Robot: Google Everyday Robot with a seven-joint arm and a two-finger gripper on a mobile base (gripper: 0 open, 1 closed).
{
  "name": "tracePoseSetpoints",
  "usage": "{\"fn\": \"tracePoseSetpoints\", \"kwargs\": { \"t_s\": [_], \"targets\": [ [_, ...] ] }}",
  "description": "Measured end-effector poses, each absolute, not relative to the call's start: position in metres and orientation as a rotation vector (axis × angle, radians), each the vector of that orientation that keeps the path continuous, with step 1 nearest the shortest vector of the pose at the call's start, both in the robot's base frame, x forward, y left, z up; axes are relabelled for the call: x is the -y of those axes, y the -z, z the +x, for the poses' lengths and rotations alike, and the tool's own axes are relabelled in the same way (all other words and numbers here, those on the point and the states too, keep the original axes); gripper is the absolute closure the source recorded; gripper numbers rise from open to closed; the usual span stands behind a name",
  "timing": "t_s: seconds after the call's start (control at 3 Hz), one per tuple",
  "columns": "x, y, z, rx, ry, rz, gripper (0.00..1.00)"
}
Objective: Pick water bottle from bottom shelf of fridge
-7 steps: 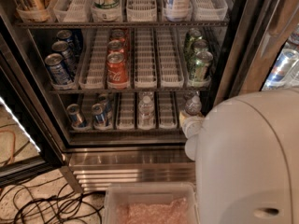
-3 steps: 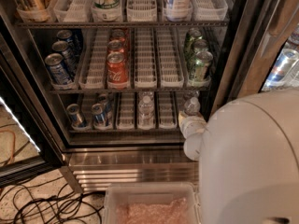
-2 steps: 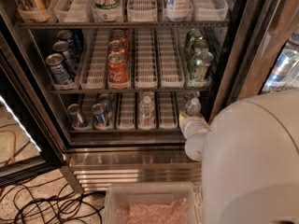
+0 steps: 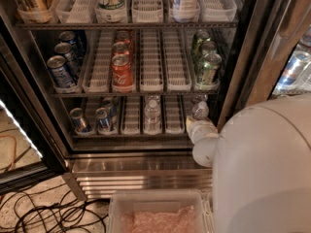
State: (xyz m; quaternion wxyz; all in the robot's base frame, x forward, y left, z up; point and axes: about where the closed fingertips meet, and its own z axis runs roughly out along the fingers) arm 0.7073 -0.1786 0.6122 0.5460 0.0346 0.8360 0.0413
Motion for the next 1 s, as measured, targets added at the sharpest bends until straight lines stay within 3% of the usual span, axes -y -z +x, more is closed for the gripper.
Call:
{"fn": "tracePoseSetpoints", "kwargs": {
  "t_s": [1.0],
  "targets": [
    [0.1804,-0.6150,0.7057,-1.998,-0.087,0.076,1.00]
  ]
}}
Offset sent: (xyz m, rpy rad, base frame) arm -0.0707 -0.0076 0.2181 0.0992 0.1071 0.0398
